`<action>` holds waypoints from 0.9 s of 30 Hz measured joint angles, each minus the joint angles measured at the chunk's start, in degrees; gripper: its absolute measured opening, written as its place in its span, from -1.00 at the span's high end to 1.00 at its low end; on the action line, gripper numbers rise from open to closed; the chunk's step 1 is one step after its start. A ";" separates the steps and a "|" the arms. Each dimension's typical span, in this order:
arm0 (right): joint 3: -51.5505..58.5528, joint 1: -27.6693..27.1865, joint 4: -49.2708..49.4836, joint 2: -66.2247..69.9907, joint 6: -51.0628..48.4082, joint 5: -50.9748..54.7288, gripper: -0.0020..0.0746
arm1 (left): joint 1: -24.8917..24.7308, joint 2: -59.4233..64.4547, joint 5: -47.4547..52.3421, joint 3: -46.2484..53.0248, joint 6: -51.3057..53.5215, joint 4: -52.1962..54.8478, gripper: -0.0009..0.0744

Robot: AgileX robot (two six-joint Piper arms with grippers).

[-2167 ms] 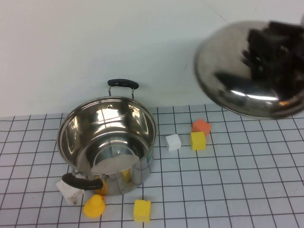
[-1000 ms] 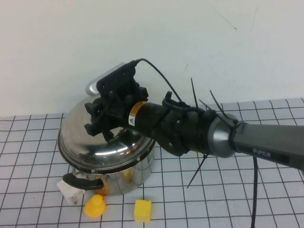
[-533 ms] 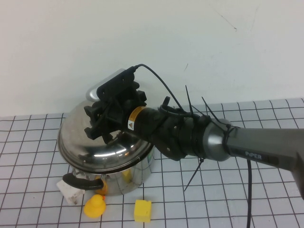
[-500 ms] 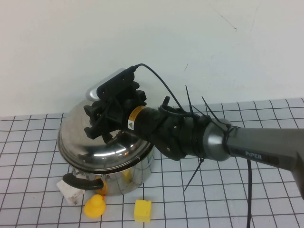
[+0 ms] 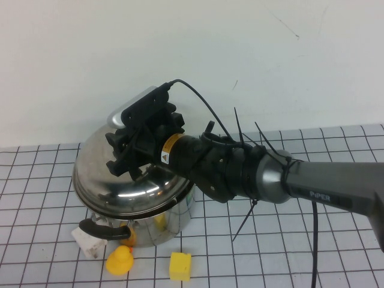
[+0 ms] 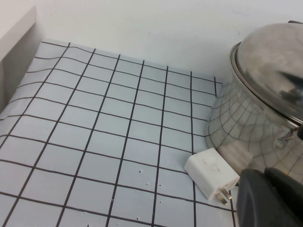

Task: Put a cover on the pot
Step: Place the pot lid on the pot

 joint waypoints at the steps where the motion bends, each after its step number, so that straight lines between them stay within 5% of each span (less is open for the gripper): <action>1: 0.00 0.00 0.00 0.00 0.00 0.00 0.06 | 0.00 0.00 0.00 0.00 -0.11 0.00 0.98; 16: -0.03 0.00 0.12 0.00 0.00 1.18 -0.25 | 0.00 0.00 0.00 0.00 -0.13 0.00 0.98; 27: -0.13 0.13 -0.57 -4.69 0.00 4.04 -0.24 | 0.00 0.00 0.00 0.00 -0.13 0.00 0.98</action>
